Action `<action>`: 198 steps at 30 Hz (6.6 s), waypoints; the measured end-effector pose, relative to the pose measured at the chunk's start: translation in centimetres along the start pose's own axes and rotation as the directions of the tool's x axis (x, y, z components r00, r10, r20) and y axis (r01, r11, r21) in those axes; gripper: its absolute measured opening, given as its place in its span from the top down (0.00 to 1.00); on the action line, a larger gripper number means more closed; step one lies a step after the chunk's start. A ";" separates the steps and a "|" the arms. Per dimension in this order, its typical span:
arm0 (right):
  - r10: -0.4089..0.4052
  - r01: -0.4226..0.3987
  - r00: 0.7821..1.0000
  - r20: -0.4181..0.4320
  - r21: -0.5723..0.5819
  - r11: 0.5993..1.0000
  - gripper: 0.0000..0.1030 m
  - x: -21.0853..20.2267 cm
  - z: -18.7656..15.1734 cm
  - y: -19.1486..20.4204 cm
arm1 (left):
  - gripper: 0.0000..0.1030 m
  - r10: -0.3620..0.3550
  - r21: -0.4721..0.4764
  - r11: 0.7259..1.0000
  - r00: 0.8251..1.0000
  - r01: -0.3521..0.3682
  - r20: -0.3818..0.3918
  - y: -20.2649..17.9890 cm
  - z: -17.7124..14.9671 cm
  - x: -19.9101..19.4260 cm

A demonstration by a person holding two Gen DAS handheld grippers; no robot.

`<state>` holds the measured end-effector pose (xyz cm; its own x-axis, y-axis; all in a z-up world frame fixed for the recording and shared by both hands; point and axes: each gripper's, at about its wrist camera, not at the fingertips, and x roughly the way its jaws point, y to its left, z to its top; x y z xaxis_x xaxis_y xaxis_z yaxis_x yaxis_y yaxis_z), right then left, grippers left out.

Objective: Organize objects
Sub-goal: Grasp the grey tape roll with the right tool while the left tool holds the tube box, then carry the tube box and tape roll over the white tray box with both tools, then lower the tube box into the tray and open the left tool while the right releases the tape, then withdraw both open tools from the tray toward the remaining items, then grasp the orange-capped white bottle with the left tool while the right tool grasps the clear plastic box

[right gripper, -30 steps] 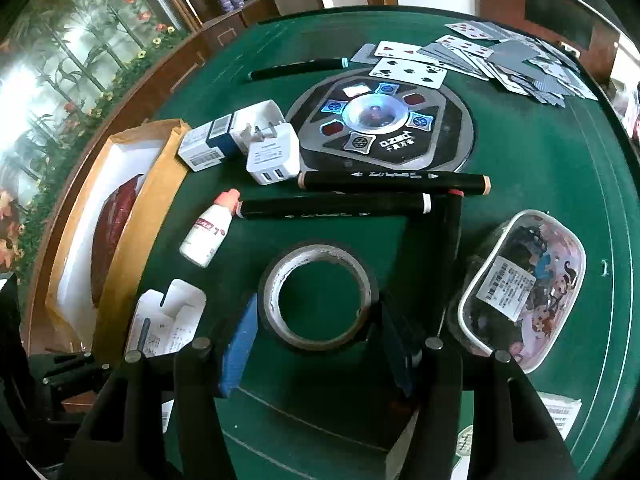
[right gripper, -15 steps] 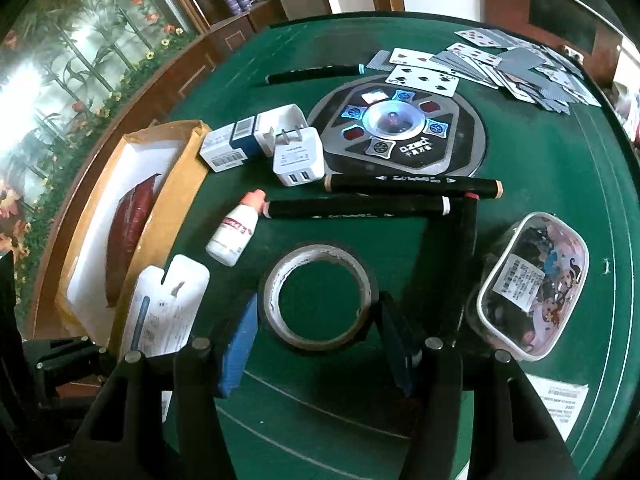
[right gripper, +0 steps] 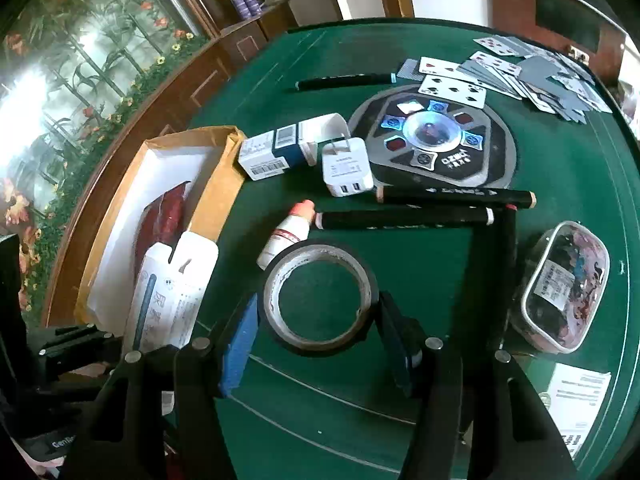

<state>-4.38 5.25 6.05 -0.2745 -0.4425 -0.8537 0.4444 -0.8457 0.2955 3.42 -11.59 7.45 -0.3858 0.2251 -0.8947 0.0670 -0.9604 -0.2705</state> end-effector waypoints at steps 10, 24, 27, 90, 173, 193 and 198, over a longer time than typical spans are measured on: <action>-0.006 0.006 1.000 0.005 0.012 1.000 0.43 0.7 0.6 1.7 | 0.81 0.001 -0.002 1.000 1.000 -0.001 0.015 2.3 0.7 -1.4; 0.037 -0.037 0.999 0.015 -0.024 0.999 0.43 1.1 1.7 6.3 | 0.81 0.032 -0.081 0.996 0.998 -0.027 0.062 8.2 0.5 -4.3; 0.046 -0.045 0.999 0.008 -0.042 0.998 0.43 1.5 1.9 7.4 | 0.81 0.049 -0.113 0.993 0.996 -0.041 0.072 10.0 0.0 -5.1; 0.133 -0.183 0.971 -0.199 -0.257 0.949 0.43 7.5 -0.8 18.5 | 0.87 0.020 -0.184 0.983 0.998 -0.029 -0.052 18.2 -2.5 -2.4; 0.047 -0.059 0.996 0.081 0.146 0.988 0.15 -5.6 -7.7 -3.4 | 0.23 -0.007 0.125 0.992 0.994 0.020 -0.108 -3.1 6.4 5.0; -0.044 0.012 0.990 0.135 0.227 0.974 0.15 -10.2 -9.8 -11.2 | 0.52 0.160 0.107 0.983 0.982 -0.149 -0.104 -3.2 8.0 10.9; -0.078 0.029 0.987 0.139 0.329 0.944 0.15 -10.6 -8.7 -13.9 | 0.75 0.148 0.119 0.984 0.982 -0.134 -0.117 -3.2 7.3 10.5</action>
<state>-0.19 24.29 7.25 -0.4244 -0.4121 -0.8063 0.1308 -0.9090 0.3957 -7.60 -7.31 1.49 -0.2608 0.0979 -0.9604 0.0081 -0.9946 -0.1035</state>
